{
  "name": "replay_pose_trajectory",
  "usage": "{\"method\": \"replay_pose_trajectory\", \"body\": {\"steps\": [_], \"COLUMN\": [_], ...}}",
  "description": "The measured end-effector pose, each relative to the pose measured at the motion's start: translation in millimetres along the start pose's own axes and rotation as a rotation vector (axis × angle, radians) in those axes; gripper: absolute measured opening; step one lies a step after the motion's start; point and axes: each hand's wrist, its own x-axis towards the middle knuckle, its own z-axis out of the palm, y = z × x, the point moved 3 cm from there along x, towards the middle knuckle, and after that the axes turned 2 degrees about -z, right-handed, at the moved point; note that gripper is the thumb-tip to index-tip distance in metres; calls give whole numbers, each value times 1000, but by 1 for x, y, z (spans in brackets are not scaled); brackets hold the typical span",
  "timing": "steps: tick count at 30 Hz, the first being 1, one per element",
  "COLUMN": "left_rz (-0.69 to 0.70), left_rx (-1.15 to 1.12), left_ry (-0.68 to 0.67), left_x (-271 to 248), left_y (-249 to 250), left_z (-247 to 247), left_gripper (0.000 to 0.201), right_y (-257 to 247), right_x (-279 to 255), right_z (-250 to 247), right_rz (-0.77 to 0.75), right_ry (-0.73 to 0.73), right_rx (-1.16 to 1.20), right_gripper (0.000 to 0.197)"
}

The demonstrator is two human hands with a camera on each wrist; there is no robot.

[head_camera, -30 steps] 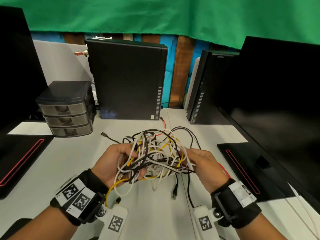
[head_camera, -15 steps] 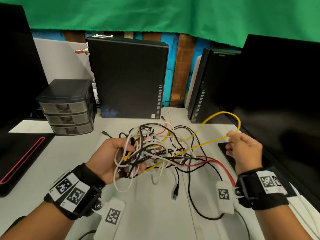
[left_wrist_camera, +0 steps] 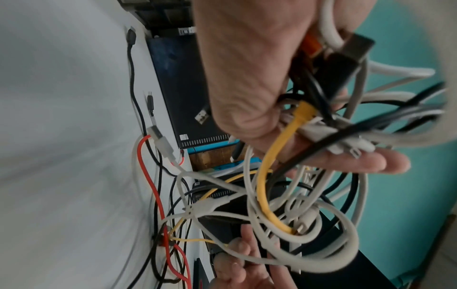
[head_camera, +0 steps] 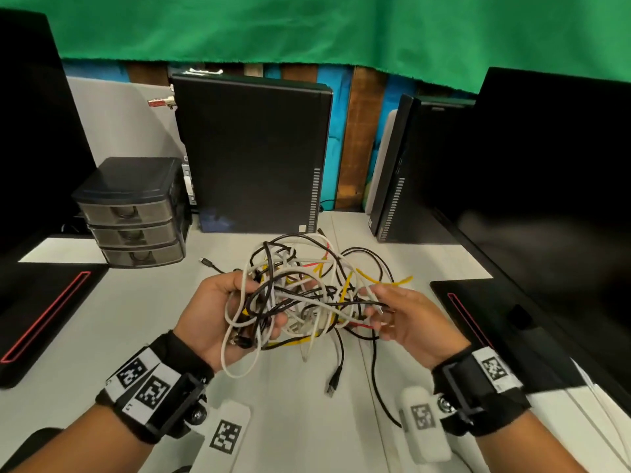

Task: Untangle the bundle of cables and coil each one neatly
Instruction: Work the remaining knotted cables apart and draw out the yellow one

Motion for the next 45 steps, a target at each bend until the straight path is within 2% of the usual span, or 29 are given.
{"method": "replay_pose_trajectory", "body": {"steps": [2, 4, 6, 10, 11, 15, 19, 22, 26, 29, 33, 35, 38, 41, 45], "left_rz": [-40, -77, -95, -93, -96, -107, -149, -148, -97, -61, -7, 10, -40, -100, -95], "left_rx": [31, 45, 45, 50, 46, 53, 125, 127, 114, 57, 43, 28, 86, 197, 289], "left_ry": [-17, -2, 19, 7, 5, -24, -76, -86, -44, -41, -21, 35, 94, 169, 240], "left_x": [-1, -1, 0, 2, 2, 4, 1, -1, 2, 2, -1, -2, 2, 2, -6], "left_y": [-2, -5, -8, -10, -11, -14, -16, -17, -16, -14, -8, -2, 5, 15, 35], "left_z": [4, 6, 5, 0, -2, -5, -4, -2, 0, 6, 9, 6, -5, -21, -38], "left_gripper": [40, 28, 30, 52, 54, 51, 53, 55, 74, 65, 54, 45, 57, 66, 51], "right_y": [7, 12, 12, 1, 0, 2, -1, 0, 6, 6, -12, -23, -32, -36, -48], "right_x": [-2, -2, -4, -7, -7, -9, -11, -6, -1, -2, -3, -6, -8, -6, -17], "right_z": [13, 19, 22, 21, 21, 27, 25, 17, 8, 13, -20, -40, -53, -58, -72], "right_rz": [26, 29, 17, -76, -93, -58, -30, -12, -55, -82, -167, -241, -293, -317, -339], "right_ry": [-10, 7, 28, 12, 9, -11, -21, 90, 369, 496, 720, 758, 749, 747, 857], "right_rx": [7, -6, 15, 112, 115, 128, 230, 232, 192, 139, 337, 398, 428, 429, 214], "right_gripper": [44, 58, 59, 27, 25, 43, 25, 20, 6, 10, 18, 12, 10, 15, 15]}}
